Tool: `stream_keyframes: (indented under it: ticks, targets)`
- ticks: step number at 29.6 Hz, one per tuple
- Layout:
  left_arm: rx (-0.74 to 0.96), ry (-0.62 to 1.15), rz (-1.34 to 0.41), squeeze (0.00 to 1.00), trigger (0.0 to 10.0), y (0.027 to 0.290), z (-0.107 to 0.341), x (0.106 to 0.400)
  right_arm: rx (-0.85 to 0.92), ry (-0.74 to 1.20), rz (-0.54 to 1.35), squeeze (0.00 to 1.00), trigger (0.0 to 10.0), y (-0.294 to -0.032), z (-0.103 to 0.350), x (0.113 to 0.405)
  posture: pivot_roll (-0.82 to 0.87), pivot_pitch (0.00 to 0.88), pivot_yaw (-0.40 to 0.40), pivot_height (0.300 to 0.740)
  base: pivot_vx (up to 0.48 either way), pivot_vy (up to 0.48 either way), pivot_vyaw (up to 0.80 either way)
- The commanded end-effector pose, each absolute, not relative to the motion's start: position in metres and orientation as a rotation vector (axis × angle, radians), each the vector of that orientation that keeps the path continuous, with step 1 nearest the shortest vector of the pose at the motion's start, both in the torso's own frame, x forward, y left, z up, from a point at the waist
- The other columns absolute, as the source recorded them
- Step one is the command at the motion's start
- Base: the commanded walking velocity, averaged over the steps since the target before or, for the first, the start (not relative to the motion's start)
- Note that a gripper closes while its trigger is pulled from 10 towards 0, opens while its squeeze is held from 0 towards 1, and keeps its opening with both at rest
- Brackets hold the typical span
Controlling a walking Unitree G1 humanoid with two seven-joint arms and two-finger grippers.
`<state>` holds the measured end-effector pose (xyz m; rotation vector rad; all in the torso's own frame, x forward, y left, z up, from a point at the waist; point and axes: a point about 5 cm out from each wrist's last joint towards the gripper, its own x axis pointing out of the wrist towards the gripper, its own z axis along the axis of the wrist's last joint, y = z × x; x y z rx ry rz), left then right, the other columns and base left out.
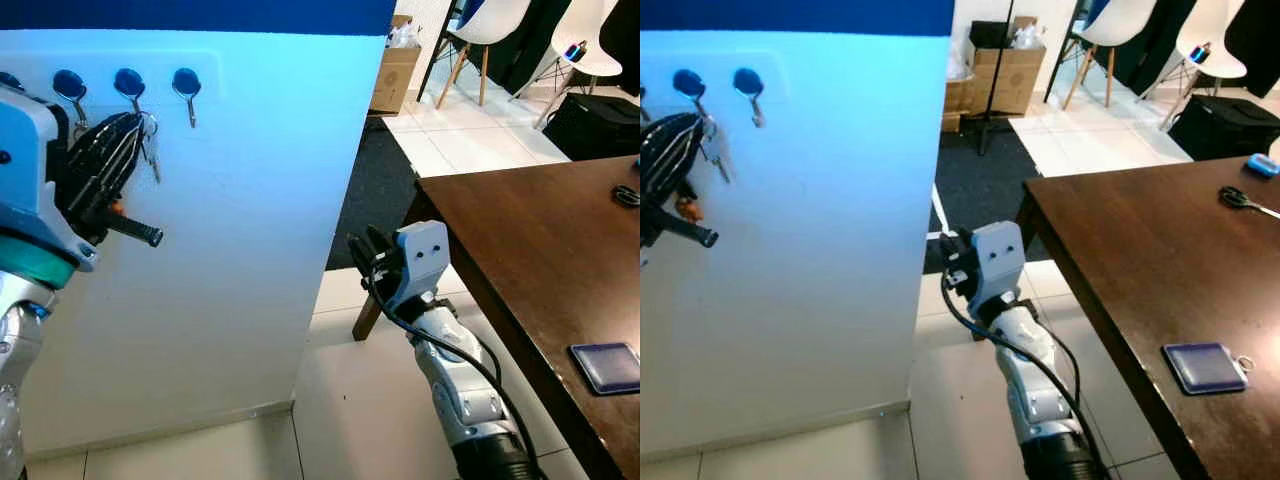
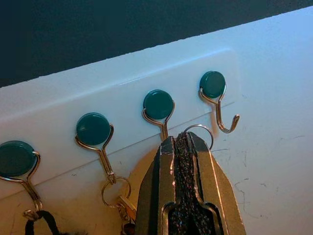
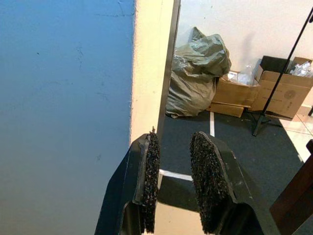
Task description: Hang keys on a hook
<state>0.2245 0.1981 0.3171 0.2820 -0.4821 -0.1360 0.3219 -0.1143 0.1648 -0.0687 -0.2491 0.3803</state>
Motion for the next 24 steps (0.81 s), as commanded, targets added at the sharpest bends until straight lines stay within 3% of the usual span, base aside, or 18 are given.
stream_keyframes:
  ticks: [1,24]
  targets:
    - [0.294,-0.461,-0.140,0.00,10.0,0.1974,0.3134,0.2266,-0.066,-0.231,0.368,0.00,10.0,-0.1166,0.1593,0.3215,0.01,0.047,0.027,0.740,0.000,0.000,0.00]
    - [0.305,-0.479,-0.075,0.00,10.0,0.2019,0.3205,0.2358,-0.058,-0.240,0.360,0.00,10.0,-0.1153,0.1608,0.3215,0.01,0.052,0.041,0.740,0.000,0.000,0.00]
